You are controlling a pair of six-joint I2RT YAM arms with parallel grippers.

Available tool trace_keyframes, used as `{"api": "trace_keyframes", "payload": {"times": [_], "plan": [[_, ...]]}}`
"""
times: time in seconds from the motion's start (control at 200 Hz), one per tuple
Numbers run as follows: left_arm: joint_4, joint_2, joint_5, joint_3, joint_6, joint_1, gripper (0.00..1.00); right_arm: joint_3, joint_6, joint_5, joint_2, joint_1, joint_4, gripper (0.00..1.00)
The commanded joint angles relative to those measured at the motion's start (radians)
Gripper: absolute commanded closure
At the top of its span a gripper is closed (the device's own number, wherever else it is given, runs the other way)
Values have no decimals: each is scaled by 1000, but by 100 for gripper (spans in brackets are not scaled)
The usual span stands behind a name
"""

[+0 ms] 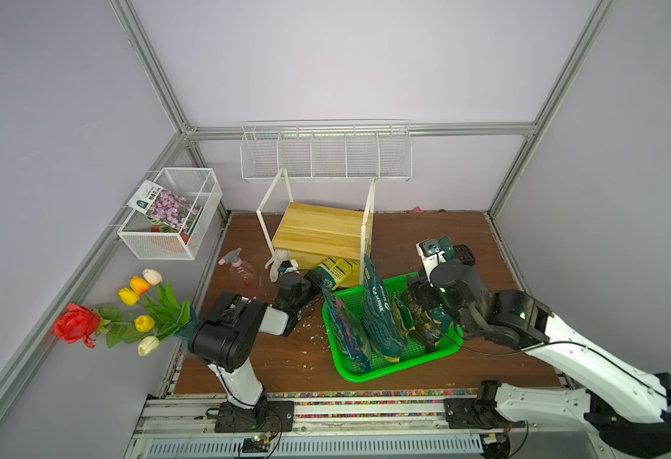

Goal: Take down the fertilizer bag from the shelf
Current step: Pick up the fertilizer bag from the shelf.

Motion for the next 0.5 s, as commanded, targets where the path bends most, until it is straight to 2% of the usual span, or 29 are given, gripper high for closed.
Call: {"api": "trace_keyframes", "payload": {"times": [0.0, 0.26, 0.495], "plan": [[-40, -91, -44, -21, 50, 6, 100, 5, -13, -2, 8, -6, 8, 15], [-159, -274, -102, -74, 111, 8, 100, 11, -17, -21, 5, -5, 6, 15], [-234, -404, -119, -89, 146, 8, 100, 23, -85, -83, 9, -1, 28, 16]]}}
